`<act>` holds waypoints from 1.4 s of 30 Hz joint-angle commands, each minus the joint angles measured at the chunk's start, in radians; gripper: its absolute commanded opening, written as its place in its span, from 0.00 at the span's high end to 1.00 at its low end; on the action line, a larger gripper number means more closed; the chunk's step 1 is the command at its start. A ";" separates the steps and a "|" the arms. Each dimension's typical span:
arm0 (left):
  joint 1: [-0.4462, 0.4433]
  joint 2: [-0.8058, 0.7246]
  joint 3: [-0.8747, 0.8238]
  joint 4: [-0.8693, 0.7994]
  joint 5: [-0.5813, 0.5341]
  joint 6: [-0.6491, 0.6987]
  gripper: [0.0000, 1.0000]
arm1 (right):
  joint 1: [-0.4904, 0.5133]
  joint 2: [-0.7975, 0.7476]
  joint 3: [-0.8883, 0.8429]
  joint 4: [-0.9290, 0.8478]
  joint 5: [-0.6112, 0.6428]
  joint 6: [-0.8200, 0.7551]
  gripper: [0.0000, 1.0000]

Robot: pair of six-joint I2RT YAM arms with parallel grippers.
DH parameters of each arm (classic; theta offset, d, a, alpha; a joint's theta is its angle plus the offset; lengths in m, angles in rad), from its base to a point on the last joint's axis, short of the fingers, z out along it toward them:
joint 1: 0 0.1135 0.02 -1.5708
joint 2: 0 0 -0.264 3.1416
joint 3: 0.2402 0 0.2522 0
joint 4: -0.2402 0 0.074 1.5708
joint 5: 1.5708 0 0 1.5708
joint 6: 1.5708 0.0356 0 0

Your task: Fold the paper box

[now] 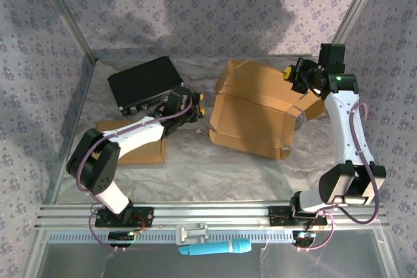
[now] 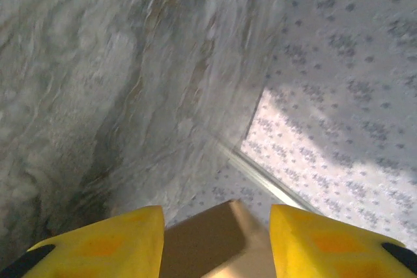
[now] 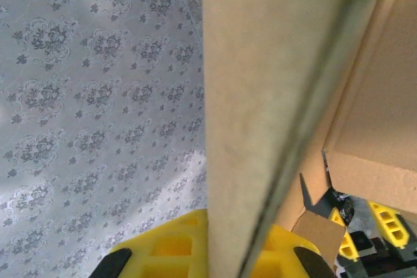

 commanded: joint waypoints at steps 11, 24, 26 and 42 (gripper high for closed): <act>0.067 0.280 0.254 0.150 0.424 0.296 0.73 | 0.004 -0.008 0.000 0.049 -0.019 0.033 1.00; -0.003 0.203 0.209 0.111 0.433 0.518 0.71 | 0.014 0.018 -0.020 0.086 -0.026 0.051 1.00; -0.018 0.197 0.229 0.017 0.438 0.601 0.67 | 0.018 0.023 -0.019 0.088 -0.031 0.051 1.00; -0.098 0.177 0.304 -0.186 0.267 0.994 0.43 | 0.077 0.012 -0.071 0.091 -0.037 0.053 1.00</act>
